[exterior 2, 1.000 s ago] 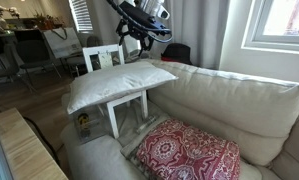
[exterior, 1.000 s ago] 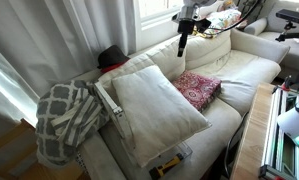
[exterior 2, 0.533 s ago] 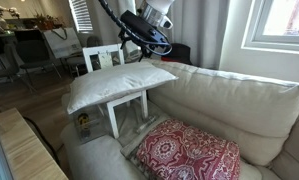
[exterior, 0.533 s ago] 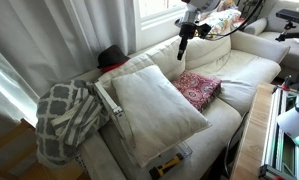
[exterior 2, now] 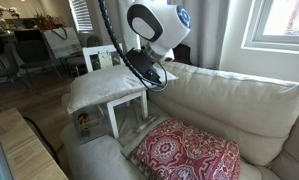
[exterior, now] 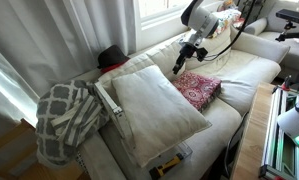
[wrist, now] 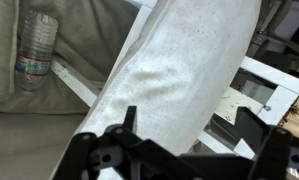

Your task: Put the white pillow against the backrest of the white chair, remove the black remote from the chair and put it on the maroon blanket

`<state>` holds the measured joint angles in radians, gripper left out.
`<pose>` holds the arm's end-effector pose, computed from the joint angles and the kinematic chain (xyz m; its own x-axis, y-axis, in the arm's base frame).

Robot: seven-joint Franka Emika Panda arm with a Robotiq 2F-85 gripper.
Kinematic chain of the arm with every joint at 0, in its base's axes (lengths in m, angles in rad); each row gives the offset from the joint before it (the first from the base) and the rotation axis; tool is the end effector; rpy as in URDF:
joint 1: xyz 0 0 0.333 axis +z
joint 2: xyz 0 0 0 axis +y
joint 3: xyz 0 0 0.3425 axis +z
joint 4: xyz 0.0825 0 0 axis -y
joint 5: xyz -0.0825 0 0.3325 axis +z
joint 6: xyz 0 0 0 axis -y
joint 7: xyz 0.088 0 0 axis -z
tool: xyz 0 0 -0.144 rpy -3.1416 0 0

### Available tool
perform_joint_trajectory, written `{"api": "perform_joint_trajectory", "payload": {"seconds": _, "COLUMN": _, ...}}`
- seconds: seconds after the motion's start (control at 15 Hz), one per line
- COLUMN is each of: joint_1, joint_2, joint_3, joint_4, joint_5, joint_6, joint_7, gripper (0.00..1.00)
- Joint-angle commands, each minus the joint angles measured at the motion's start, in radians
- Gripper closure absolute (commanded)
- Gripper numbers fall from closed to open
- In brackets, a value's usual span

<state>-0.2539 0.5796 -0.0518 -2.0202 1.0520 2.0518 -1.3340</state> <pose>0.5339 -0.0890 0.1841 0.9539 0.1216 0.2743 0.2867 -0.6394 -0.7135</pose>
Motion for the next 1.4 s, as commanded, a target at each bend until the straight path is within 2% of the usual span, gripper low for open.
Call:
{"api": "perform_joint_trajectory", "payload": {"seconds": 0.0, "joint_1": -0.019, "joint_2": 0.092, "joint_3": 0.006, "joint_4": 0.032, "joint_5": 0.102, "joint_6": 0.011, "joint_7": -0.051, "gripper": 0.0}}
{"api": "perform_joint_trajectory", "payload": {"seconds": 0.53, "joint_1": -0.025, "joint_2": 0.235, "joint_3": 0.0, "joint_4": 0.11, "joint_5": 0.15, "joint_6": -0.05, "joint_7": -0.032, "gripper": 0.01}}
{"api": "perform_joint_trajectory", "payload": {"seconds": 0.6, "joint_1": -0.028, "joint_2": 0.252, "joint_3": 0.0, "joint_4": 0.123, "joint_5": 0.153, "joint_6": -0.06, "joint_7": -0.03, "gripper": 0.06}}
{"api": "perform_joint_trajectory", "payload": {"seconds": 0.67, "joint_1": -0.033, "joint_2": 0.266, "joint_3": 0.001, "joint_4": 0.136, "joint_5": 0.158, "joint_6": -0.071, "joint_7": -0.031, "gripper": 0.12}}
{"api": "perform_joint_trajectory", "payload": {"seconds": 0.73, "joint_1": -0.038, "joint_2": 0.281, "joint_3": 0.001, "joint_4": 0.15, "joint_5": 0.161, "joint_6": -0.088, "joint_7": -0.03, "gripper": 0.3}}
{"api": "perform_joint_trajectory", "payload": {"seconds": 0.8, "joint_1": -0.041, "joint_2": 0.294, "joint_3": 0.002, "joint_4": 0.163, "joint_5": 0.163, "joint_6": -0.103, "joint_7": -0.031, "gripper": 0.32}}
{"api": "perform_joint_trajectory", "payload": {"seconds": 0.87, "joint_1": -0.044, "joint_2": 0.306, "joint_3": 0.002, "joint_4": 0.176, "joint_5": 0.164, "joint_6": -0.12, "joint_7": -0.031, "gripper": 0.39}}
{"api": "perform_joint_trajectory", "payload": {"seconds": 1.13, "joint_1": -0.059, "joint_2": 0.342, "joint_3": 0.004, "joint_4": 0.219, "joint_5": 0.177, "joint_6": -0.192, "joint_7": -0.026, "gripper": 0.7}}
{"api": "perform_joint_trajectory", "payload": {"seconds": 1.33, "joint_1": -0.063, "joint_2": 0.33, "joint_3": -0.001, "joint_4": 0.205, "joint_5": 0.217, "joint_6": -0.222, "joint_7": 0.002, "gripper": 0.94}}
